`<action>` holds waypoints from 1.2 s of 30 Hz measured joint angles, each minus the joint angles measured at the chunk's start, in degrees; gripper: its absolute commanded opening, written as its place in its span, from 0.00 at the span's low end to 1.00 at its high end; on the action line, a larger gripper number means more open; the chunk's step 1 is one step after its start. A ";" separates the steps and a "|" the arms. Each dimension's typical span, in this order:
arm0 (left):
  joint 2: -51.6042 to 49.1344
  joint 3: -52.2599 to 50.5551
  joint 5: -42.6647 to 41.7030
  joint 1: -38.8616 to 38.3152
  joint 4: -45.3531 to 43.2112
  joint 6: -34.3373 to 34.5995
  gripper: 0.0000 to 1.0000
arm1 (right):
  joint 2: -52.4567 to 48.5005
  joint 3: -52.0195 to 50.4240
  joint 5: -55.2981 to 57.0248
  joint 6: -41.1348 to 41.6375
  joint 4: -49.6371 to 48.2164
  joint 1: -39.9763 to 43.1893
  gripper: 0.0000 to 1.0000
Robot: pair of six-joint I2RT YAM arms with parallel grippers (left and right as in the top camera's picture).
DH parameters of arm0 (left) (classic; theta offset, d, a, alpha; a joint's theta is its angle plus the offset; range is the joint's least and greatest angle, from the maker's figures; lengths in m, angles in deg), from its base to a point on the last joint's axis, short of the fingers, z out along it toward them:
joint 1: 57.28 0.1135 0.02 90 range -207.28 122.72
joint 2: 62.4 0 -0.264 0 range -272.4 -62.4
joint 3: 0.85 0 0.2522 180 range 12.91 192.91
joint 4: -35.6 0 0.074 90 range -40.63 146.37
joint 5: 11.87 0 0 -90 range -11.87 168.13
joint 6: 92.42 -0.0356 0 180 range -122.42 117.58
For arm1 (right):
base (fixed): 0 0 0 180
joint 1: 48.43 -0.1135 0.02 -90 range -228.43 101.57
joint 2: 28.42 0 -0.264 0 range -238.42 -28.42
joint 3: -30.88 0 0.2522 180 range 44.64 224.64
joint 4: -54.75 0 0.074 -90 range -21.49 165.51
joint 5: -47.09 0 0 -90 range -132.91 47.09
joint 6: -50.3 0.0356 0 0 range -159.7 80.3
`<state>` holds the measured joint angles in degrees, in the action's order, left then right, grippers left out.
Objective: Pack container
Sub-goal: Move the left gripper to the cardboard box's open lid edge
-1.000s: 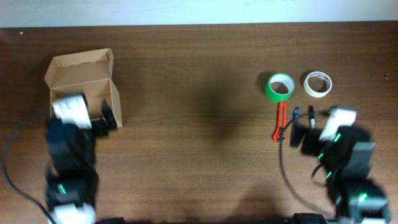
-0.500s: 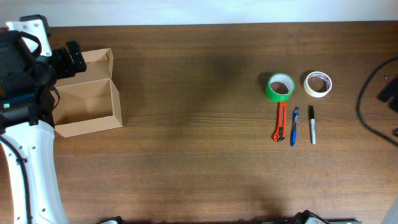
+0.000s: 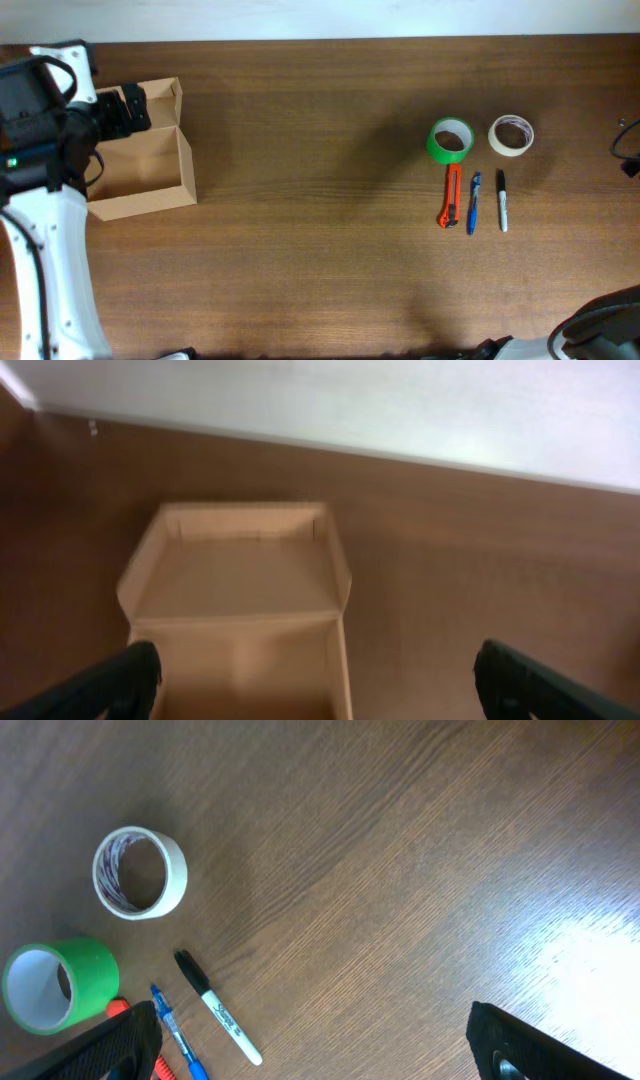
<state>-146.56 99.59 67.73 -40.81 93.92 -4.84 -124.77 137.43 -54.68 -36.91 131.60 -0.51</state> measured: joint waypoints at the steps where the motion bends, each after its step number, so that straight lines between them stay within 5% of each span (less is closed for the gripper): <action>1: -1.25 0.15 0.22 0.00 1.53 0.00 0.98 | -0.20 0.00 -0.17 -0.02 0.00 0.00 0.99; 10: -16.57 5.46 3.48 -0.79 15.78 -0.09 0.82 | -0.35 0.00 -0.42 -0.02 -0.02 0.00 0.99; 22: -22.51 8.87 11.67 -11.54 21.35 3.43 0.79 | -0.35 0.00 -0.61 -0.02 -0.02 0.00 0.99; 36: -30.16 8.92 16.85 -12.76 23.37 10.49 0.74 | -0.35 0.00 -0.63 0.02 -0.02 0.00 0.99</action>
<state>-176.72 108.50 84.59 -53.57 117.29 5.66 -125.12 137.43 -55.32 -36.89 131.58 -0.51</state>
